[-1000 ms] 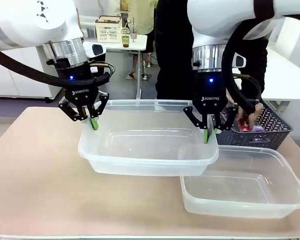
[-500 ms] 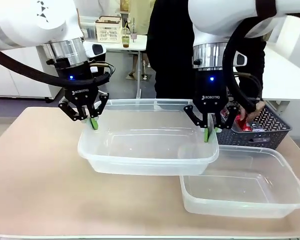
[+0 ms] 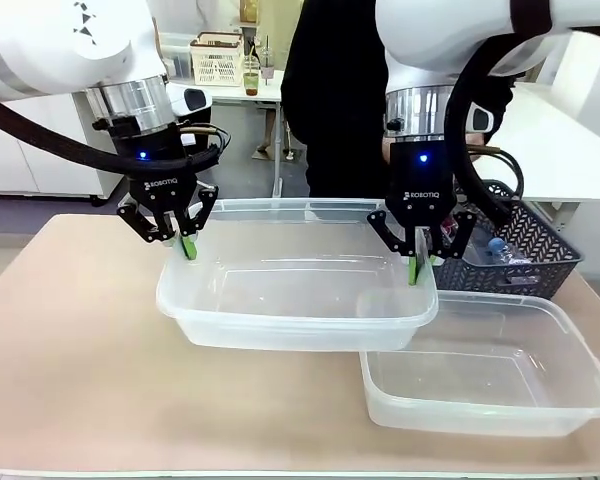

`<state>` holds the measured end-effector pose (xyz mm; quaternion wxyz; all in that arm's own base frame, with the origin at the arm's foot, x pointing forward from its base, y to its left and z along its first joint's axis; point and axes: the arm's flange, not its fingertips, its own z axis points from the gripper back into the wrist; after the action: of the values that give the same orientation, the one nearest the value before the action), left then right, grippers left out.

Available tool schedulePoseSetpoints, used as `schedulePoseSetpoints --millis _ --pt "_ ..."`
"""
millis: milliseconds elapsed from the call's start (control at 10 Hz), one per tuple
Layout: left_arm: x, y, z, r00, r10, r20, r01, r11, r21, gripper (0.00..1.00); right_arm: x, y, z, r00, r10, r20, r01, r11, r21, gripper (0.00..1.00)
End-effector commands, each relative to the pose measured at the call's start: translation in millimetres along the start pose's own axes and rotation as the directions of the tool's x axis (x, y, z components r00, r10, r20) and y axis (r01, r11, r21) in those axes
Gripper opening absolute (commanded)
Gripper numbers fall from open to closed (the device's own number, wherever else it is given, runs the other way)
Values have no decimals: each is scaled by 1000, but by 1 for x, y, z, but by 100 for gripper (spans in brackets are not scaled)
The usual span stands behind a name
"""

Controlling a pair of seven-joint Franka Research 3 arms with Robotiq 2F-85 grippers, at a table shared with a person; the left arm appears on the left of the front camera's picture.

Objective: Sort the waste into each basket.
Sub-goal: Offer the picked Organizing box to the human.

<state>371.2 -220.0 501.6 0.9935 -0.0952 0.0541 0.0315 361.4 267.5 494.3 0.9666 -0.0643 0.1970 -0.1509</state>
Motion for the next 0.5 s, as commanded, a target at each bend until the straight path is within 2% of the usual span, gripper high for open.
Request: schedulePoseSetpoints --millis 0,400 --pt "-1 0 8 1000 24 10 -24 999 -35 6 0 -3 -2 1000 -8 -1 8 1000 -13 5" --pt "-1 0 8 1000 24 10 -24 999 -35 6 0 -3 -2 1000 -8 -1 8 1000 -13 5"
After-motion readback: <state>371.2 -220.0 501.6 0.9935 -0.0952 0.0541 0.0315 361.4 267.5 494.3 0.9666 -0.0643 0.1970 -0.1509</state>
